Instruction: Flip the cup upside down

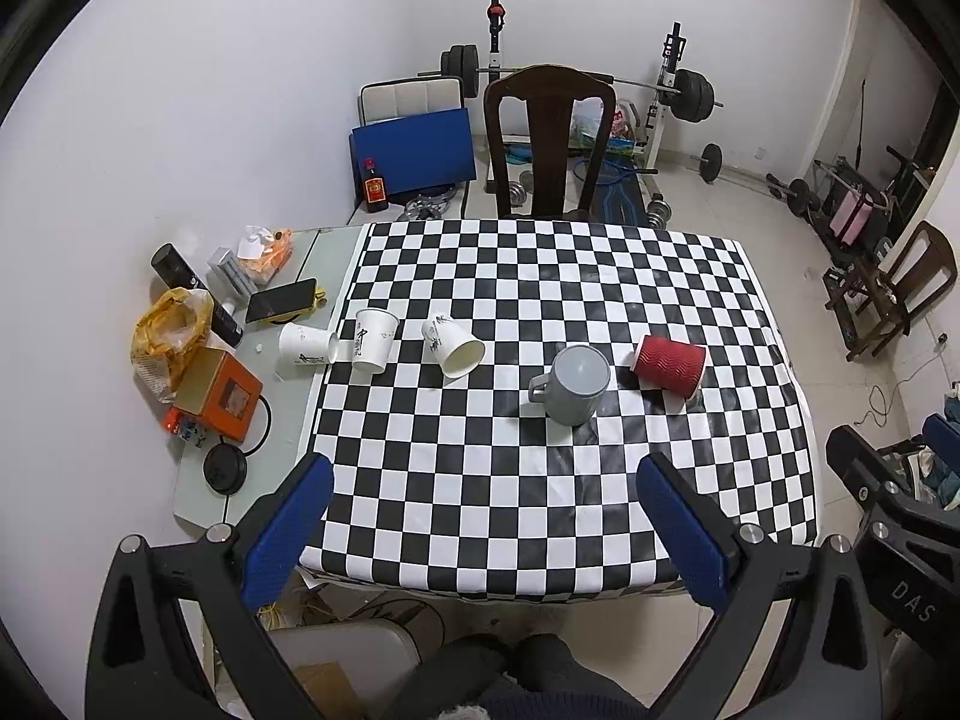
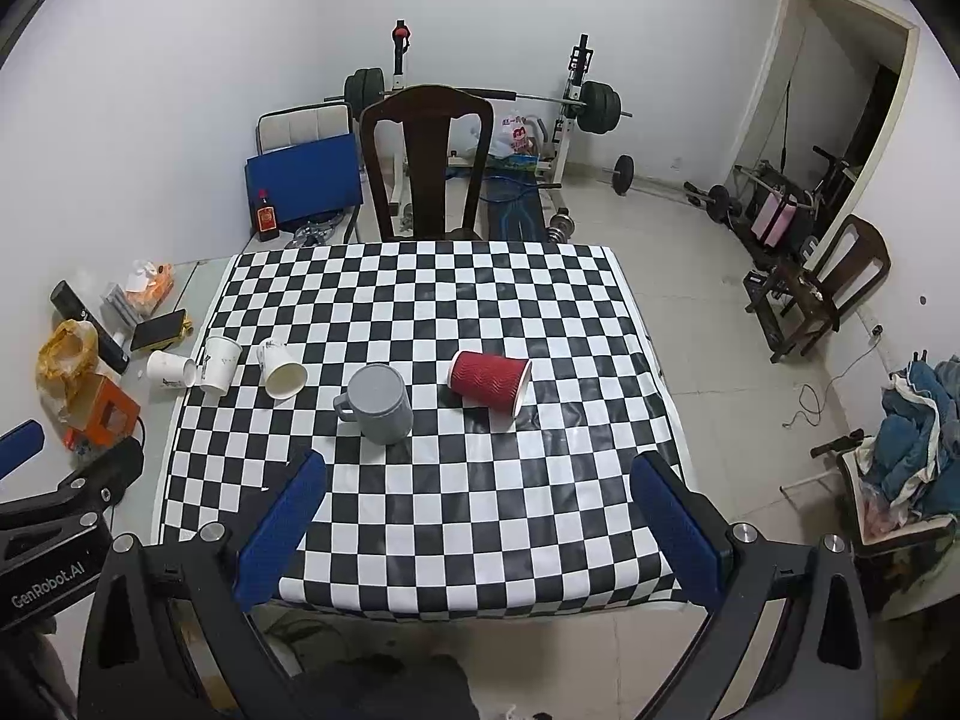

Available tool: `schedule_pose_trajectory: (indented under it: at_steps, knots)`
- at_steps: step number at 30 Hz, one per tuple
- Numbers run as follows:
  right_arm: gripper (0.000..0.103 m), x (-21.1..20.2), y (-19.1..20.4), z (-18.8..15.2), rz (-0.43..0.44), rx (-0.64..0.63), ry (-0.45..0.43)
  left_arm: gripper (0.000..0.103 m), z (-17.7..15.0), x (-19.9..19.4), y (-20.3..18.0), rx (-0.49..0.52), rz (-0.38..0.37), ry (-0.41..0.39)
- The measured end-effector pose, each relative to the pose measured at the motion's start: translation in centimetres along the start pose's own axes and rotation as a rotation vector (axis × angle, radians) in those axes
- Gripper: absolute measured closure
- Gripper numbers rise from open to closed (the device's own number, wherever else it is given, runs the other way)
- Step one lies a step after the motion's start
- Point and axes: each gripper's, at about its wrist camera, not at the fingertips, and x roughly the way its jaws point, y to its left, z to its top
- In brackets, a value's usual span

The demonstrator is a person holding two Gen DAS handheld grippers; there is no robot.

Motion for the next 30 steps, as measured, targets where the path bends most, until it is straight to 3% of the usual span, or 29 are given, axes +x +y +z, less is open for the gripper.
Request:
schedule_pose_trajectory:
  at_steps: [30]
  knots:
    - [0.001,-0.2,0.4,0.3,-0.002,-0.001,0.007,0.0,-1.1,-0.6,-0.1,0.009,0.002,0.018]
